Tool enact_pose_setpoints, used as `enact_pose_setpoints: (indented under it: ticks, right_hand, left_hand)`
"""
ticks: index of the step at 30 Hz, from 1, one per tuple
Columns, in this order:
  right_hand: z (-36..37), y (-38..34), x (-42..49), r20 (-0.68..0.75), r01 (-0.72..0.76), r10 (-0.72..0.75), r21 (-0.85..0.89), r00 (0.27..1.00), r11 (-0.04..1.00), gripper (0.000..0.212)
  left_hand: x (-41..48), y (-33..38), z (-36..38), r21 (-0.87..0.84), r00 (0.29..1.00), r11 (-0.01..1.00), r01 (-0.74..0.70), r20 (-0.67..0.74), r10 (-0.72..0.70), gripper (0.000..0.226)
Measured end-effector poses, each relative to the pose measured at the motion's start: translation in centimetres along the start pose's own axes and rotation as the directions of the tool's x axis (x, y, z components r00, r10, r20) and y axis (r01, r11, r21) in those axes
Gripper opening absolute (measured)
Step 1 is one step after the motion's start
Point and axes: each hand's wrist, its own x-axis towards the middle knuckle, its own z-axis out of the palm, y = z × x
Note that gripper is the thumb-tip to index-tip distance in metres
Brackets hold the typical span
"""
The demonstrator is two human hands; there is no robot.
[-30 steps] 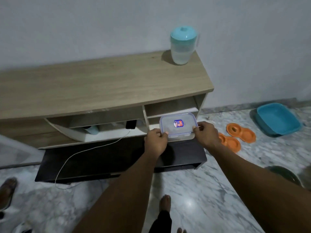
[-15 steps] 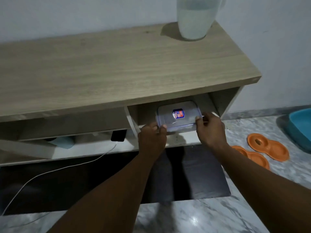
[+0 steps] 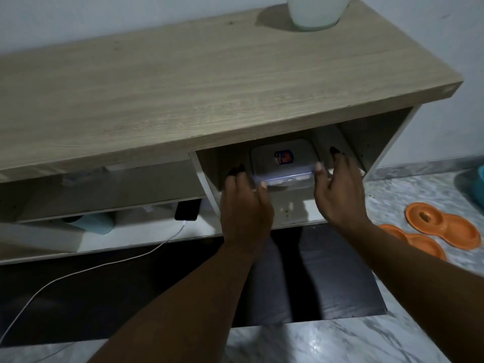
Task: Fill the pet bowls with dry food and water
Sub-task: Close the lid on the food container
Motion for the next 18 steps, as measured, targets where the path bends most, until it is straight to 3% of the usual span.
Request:
enact_pose_setpoints:
  ticks: [2,5,10,18]
  right_hand:
    - [-0.2,0.9,-2.3,-0.020,0.230,-0.239,-0.198,0.971,0.953,0.054]
    - [-0.1,2.6,-5.0,0.174,0.470,-0.437,-0.344,0.882,0.813,0.069]
    - [1.2,3.2,-5.5,0.274,0.517,-0.439,-0.427,0.856,0.742,0.074]
    - [2.1,2.6,-3.9,0.306,0.506,-0.405,-0.454,0.862,0.734,0.074]
  left_hand:
    - [-2.0,-0.5,0.0,0.206,0.970,0.948,-0.241,0.024,0.242,0.061]
    - [-3.8,-2.1,0.7,0.317,0.879,0.822,-0.474,0.225,0.420,0.085]
    - [-4.2,-3.1,1.2,0.324,0.871,0.816,-0.478,0.293,0.394,0.093]
    - [-2.4,-2.8,2.0,0.304,0.880,0.843,-0.444,0.325,0.346,0.098]
